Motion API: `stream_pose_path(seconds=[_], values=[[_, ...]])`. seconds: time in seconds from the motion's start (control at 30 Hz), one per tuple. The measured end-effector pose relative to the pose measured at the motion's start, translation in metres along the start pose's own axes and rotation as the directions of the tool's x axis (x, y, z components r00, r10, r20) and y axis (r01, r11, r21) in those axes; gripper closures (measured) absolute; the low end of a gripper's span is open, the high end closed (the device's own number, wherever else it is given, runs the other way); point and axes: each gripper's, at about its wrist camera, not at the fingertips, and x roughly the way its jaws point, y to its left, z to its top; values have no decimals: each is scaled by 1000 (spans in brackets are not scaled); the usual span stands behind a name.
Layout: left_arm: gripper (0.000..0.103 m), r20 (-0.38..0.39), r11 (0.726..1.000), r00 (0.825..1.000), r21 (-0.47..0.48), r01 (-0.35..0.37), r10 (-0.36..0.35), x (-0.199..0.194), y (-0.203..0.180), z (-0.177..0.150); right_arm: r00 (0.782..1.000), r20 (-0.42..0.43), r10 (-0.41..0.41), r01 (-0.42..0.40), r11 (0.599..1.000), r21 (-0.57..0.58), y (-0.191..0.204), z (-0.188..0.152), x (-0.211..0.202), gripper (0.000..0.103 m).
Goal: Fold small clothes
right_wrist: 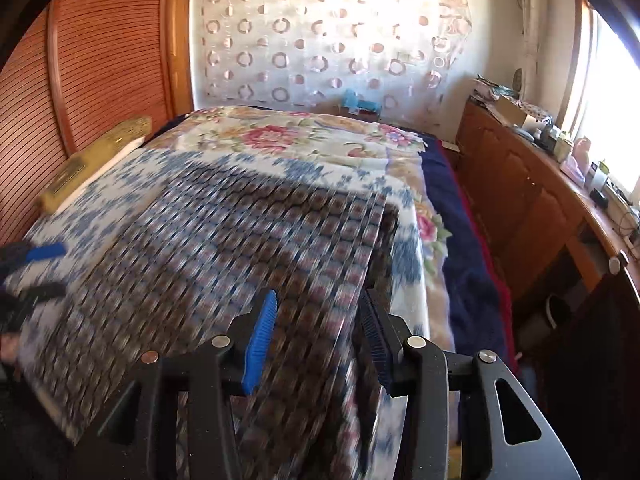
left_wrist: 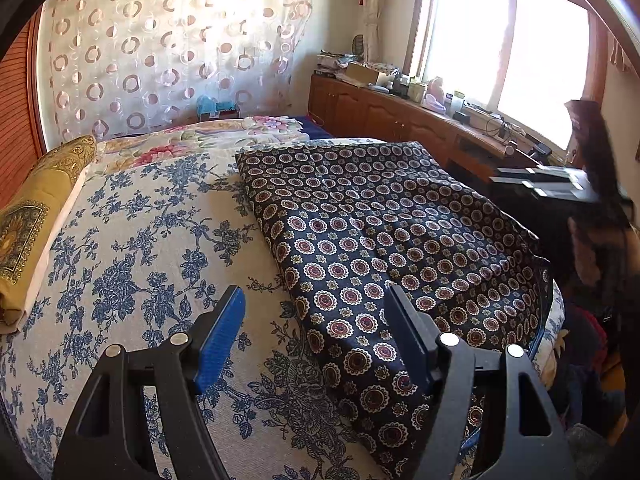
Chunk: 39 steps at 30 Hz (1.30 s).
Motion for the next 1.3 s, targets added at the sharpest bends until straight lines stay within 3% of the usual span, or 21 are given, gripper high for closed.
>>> stream_pose_path(seconds=[0.27, 0.4, 0.6, 0.9, 1.0, 1.3], values=[[30, -10, 1000, 1000, 5, 3, -3, 2, -4, -2, 1000, 18, -13, 13, 1000, 21, 13, -50, -46, 57], [30, -4, 1000, 1000, 8, 2, -2, 0, -5, -3, 1000, -3, 25, -25, 999, 36, 21, -62, -50, 57], [30, -14, 1000, 1000, 8, 9, -9, 2, -7, -6, 998, -58, 15, -15, 1000, 1, 21, -69, -43, 57], [30, -21, 1000, 1000, 14, 10, -10, 4, -10, -7, 997, -82, -12, 17, 998, 65, 3, -78, -41, 58], [30, -22, 1000, 1000, 14, 7, -7, 4, -10, -7, 997, -77, 15, -10, 998, 58, 0, -80, -46, 94], [30, -22, 1000, 1000, 17, 5, -5, 3, -10, -8, 1000, 31, 1, -3, 998, 64, -10, -75, -80, 98]])
